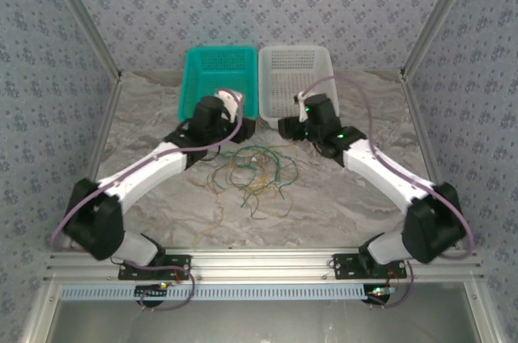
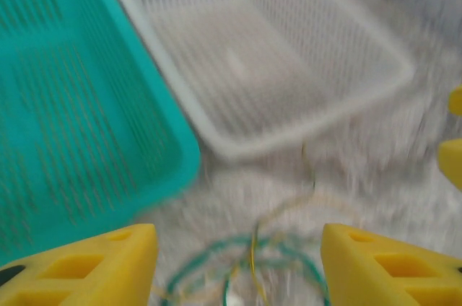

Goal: Untangle the cables

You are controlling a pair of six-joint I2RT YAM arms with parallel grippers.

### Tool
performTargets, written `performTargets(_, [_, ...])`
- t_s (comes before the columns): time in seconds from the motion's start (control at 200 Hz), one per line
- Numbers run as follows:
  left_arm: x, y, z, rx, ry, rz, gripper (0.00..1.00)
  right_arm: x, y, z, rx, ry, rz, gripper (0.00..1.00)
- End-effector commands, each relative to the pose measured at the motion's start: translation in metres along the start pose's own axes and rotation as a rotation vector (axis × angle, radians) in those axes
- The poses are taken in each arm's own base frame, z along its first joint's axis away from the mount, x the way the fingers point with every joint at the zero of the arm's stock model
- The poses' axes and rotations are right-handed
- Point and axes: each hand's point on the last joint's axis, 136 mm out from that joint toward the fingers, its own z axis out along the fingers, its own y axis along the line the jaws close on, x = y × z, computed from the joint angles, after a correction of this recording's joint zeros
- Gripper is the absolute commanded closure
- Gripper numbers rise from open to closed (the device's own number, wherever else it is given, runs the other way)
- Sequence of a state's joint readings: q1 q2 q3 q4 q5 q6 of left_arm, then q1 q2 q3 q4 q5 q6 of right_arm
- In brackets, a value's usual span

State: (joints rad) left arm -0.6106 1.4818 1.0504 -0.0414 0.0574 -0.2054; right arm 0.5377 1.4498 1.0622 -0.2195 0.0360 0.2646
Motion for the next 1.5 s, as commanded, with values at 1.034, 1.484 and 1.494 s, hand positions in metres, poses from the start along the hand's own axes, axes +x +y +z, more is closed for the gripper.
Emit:
performTargets(1.034, [0.062, 0.037, 0.013, -0.114, 0.049, -0.136, 0.33, 0.09, 0.0, 0.03, 0.037, 0.324, -0.076, 1.0])
performTargets(1.484, [0.027, 0.039, -0.018, -0.122, -0.124, -0.084, 0.3, 0.007, 0.013, -0.051, 0.008, 0.094, -0.104, 1.0])
performTargets(1.494, [0.026, 0.039, -0.019, -0.122, -0.129, -0.082, 0.3, 0.006, 0.013, -0.052, 0.006, 0.091, -0.105, 1.0])
